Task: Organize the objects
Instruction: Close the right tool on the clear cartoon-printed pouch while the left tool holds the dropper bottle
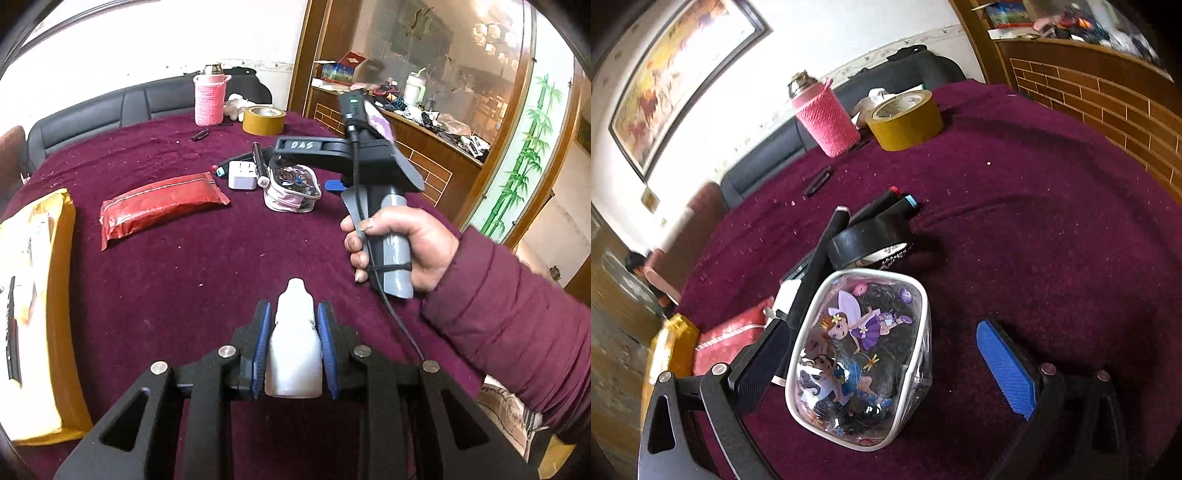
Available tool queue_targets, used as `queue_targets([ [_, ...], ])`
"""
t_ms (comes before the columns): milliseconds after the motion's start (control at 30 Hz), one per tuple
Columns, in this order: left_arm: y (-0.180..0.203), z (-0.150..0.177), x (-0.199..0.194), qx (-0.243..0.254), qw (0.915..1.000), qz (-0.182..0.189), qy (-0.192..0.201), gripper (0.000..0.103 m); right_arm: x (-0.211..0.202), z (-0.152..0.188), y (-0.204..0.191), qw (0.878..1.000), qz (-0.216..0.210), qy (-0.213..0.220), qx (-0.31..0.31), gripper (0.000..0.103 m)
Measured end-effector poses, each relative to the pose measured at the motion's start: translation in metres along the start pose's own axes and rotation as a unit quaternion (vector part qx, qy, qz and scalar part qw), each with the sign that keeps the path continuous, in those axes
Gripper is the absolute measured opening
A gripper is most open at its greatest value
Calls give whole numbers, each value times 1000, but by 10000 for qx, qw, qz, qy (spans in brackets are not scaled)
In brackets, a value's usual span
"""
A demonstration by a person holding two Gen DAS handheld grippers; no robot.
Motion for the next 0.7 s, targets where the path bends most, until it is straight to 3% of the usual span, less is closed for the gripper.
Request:
queue_targets([
  [100,-2,7,-6,-60,9999,82,72,25,4,0,-3,9993,310,-217,-46,102],
  [167,-6,11,-9,-155,9996,206,104,25,2,0,2,9979,355,-416,357,102],
  [300,-16,17,-18,-371,9979,479,210,25,-9,4,5,9959,251,-419,763,102],
  [467,-19,20,-25,-540,9945,841,311,25,-21,9,2,9956,442,-397,731,103],
  [700,-21,25,-35,-532,9925,1014,424,25,-23,16,-8,9954,556,-418,659,103],
])
Point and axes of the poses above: each gripper's, at about its wrist camera, not at the fingertips, and x roughly the way its jaws point, y to its right, z to its underside, the point moved 8 cm from there along x, roughly the way its jaws point, and after that the axes turned 12 degrees about -y, right-handed, at the moved point
